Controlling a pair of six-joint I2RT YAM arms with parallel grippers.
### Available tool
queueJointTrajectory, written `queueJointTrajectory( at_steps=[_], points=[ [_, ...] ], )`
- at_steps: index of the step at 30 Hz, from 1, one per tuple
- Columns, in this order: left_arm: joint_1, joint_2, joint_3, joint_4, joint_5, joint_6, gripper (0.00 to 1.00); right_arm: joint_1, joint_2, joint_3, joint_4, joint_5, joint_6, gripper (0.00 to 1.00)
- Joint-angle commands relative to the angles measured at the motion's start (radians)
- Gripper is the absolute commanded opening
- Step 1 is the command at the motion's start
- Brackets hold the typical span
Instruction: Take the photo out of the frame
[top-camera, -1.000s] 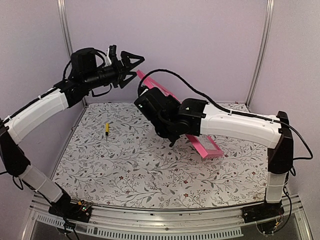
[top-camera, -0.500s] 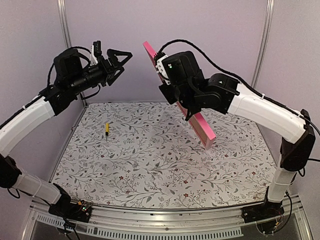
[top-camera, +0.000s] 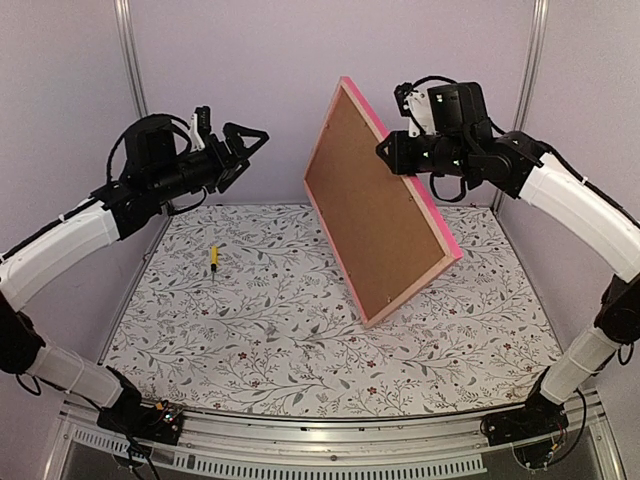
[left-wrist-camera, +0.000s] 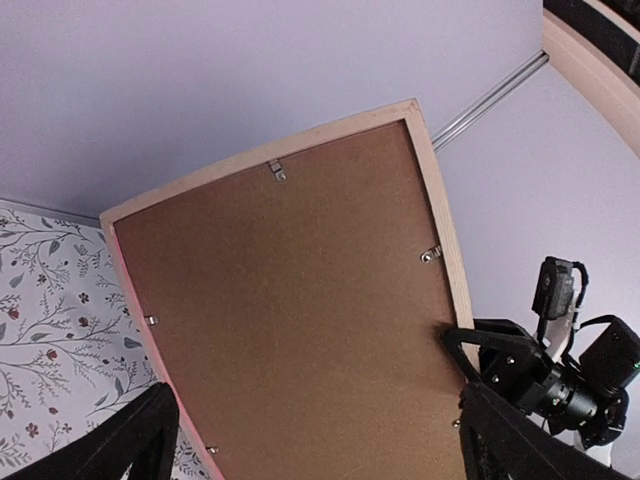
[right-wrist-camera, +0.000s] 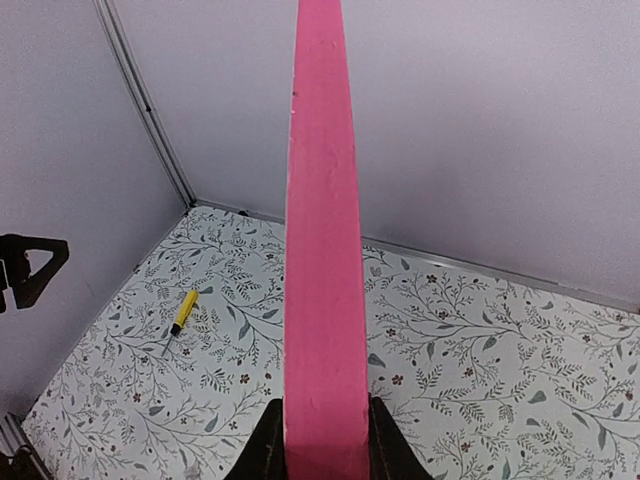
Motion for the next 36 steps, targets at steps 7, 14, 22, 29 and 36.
queueJointTrajectory(
  at_steps=[7,14,22,29,36],
  points=[
    [0.031,0.092,-0.052,-0.014,0.067,-0.008,0.99,-0.323,-0.261,-0.387,0.472,-0.61,0.519,0.0],
    [0.032,0.178,-0.065,-0.009,0.131,-0.002,0.99,-0.468,-0.34,-0.72,0.735,-0.795,0.789,0.0],
    [0.028,0.237,-0.111,0.017,0.187,0.026,0.99,-0.513,-0.381,-1.0,0.924,-0.835,0.869,0.0],
    [0.011,0.282,-0.17,0.041,0.205,0.051,0.99,-0.559,-0.348,-1.27,1.221,-0.915,0.964,0.0],
    [-0.031,0.356,-0.194,0.044,0.202,0.074,0.99,-0.595,-0.253,-1.463,1.556,-0.933,1.045,0.0]
  ],
)
